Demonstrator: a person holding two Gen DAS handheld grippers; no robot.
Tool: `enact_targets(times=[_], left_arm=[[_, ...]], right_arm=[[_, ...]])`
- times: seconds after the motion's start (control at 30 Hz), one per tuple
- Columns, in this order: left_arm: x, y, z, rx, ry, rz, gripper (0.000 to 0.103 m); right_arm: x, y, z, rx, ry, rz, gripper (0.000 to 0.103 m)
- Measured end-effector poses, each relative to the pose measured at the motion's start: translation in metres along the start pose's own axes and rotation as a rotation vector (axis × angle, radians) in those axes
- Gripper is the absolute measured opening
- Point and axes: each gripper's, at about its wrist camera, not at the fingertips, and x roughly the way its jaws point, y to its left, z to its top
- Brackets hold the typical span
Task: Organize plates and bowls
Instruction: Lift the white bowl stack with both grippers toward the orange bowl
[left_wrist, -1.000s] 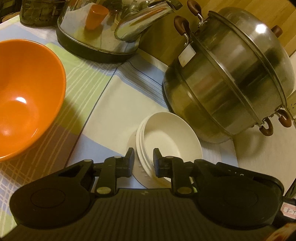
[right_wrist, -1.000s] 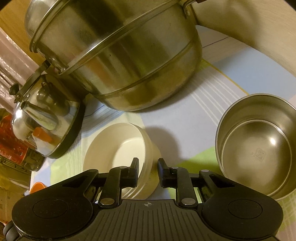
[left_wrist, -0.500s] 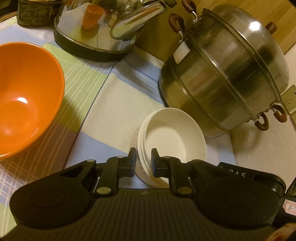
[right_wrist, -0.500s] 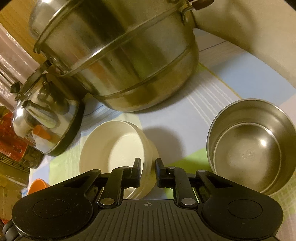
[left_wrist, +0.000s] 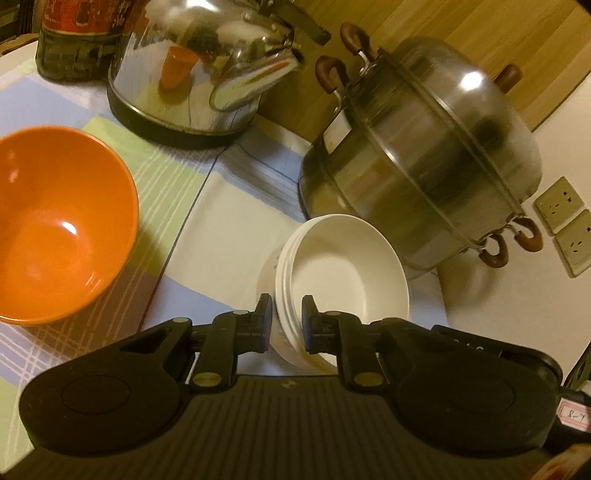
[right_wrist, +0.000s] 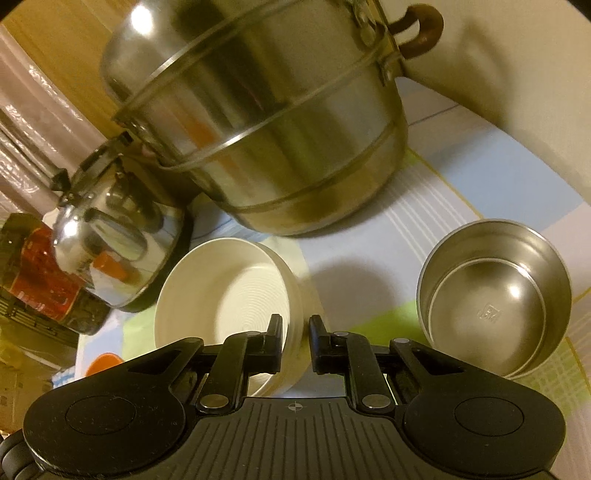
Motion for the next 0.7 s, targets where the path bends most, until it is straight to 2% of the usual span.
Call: enact_targets(times=[0.37,0.7], left_arm=[[-0.041,-0.004,0.009,0.004,-0.047,0.0,0.014],[-0.073,0.012,0.016,-0.011,-0.08,0.024,0.014]], right_arm=[[-0.029,0.028,-0.002,-0.021,-0.019,0.042,0.015],[-0.038,0.055,-0.012,-0.04,-0.008,0.089,0.015]])
